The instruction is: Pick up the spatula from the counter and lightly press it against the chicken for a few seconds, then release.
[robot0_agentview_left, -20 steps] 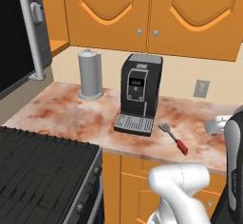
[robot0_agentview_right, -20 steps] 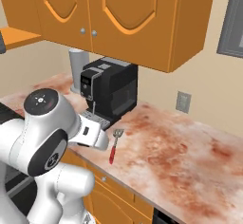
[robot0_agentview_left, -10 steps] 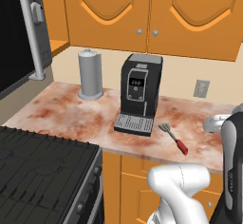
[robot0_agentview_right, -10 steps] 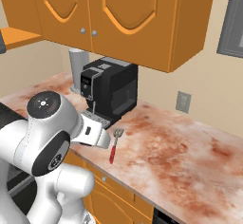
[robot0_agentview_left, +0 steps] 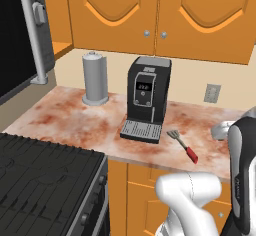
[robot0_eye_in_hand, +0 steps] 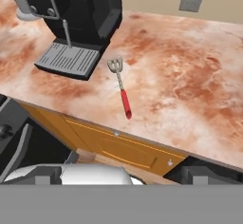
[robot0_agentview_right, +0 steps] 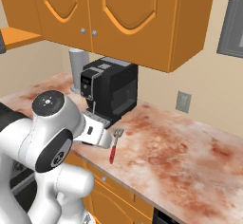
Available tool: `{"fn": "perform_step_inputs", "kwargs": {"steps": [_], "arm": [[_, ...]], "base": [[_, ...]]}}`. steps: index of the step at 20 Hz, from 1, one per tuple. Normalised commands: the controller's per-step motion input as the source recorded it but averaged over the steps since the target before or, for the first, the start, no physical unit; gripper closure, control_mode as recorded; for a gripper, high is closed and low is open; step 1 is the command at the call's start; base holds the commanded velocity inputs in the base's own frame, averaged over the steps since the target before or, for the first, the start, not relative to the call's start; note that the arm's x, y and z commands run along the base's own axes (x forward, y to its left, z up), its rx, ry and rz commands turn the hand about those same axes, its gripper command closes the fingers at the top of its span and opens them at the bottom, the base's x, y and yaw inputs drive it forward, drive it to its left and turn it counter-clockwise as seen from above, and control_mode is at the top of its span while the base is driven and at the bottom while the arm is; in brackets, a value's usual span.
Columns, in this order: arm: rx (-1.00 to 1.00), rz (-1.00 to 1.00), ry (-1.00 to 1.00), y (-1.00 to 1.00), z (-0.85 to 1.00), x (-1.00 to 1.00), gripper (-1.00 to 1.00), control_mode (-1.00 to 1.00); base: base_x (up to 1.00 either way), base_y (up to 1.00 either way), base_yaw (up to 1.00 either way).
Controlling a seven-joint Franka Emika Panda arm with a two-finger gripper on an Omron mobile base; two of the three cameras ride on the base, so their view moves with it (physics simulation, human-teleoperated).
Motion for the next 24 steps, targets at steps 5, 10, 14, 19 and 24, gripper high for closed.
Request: {"fn": "perform_step_inputs", "kwargs": {"steps": [5, 10, 14, 19, 24], "arm": [[0.00, 0.00, -0.03, 0.00, -0.16, 0.12, -1.00, -1.00], [-0.04, 0.00, 0.00, 0.00, -0.26, 0.13, -1.00, -1.00], [-0.06, 0.00, 0.00, 0.00, -0.36, 0.12, -1.00, -1.00], [0.00, 0.00, -0.04, 0.00, -0.28, 0.11, -1.00, -1.00], [0.00, 0.00, -0.08, 0.08, -0.24, 0.19, -1.00, -1.00]], "base": [[0.00, 0.00, 0.00], [0.00, 0.00, 0.00], [0.00, 0.00, 0.00], [0.00, 0.00, 0.00], [0.00, 0.00, 0.00]]}}
